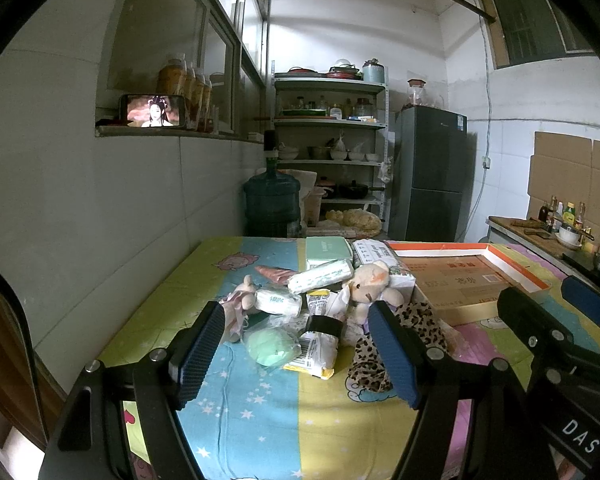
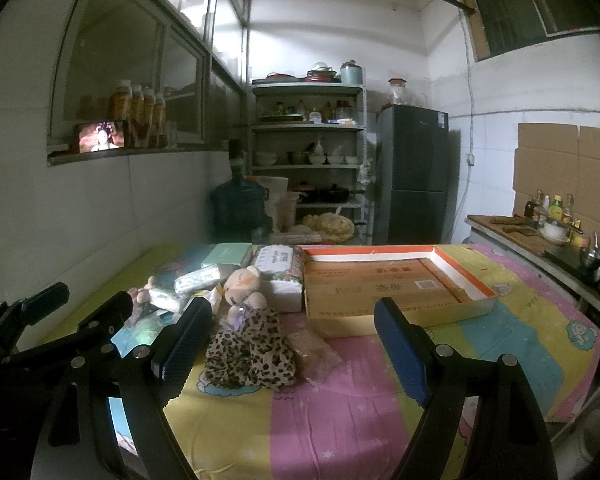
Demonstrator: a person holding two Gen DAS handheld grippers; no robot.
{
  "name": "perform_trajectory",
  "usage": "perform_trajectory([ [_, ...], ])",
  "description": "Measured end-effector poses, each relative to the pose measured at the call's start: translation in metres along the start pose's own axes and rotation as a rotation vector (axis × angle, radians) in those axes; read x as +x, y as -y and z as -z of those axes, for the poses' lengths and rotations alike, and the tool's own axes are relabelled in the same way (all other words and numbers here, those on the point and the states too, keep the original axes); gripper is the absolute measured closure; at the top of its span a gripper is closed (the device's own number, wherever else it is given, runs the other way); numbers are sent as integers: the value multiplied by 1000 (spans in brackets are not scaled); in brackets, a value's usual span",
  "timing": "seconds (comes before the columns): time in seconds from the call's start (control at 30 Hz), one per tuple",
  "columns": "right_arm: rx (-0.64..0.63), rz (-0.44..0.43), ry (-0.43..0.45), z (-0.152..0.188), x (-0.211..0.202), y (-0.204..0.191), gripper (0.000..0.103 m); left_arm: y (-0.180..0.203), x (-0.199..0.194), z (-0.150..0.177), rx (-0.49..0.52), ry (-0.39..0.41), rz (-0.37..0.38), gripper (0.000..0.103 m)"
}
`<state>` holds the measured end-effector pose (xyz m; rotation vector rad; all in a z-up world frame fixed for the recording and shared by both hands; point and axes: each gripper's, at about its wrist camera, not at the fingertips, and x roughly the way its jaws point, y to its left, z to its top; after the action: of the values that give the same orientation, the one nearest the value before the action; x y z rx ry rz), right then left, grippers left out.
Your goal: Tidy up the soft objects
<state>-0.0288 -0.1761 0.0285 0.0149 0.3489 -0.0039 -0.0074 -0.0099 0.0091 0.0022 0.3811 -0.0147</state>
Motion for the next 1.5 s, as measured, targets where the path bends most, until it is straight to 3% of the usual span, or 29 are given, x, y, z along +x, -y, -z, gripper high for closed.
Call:
perform_trajectory([
  [1.1, -5, -6, -12, 2, -5, -9, 19, -2, 1, 4, -5, -10, -9, 29],
  [1.23, -3, -20, -52, 10, 6, -5, 19, -20, 14, 10, -29, -37, -16, 29],
  [1.5, 0, -129, -172, 32, 48, -6, 19, -60, 44, 26, -96, -96, -9, 29],
])
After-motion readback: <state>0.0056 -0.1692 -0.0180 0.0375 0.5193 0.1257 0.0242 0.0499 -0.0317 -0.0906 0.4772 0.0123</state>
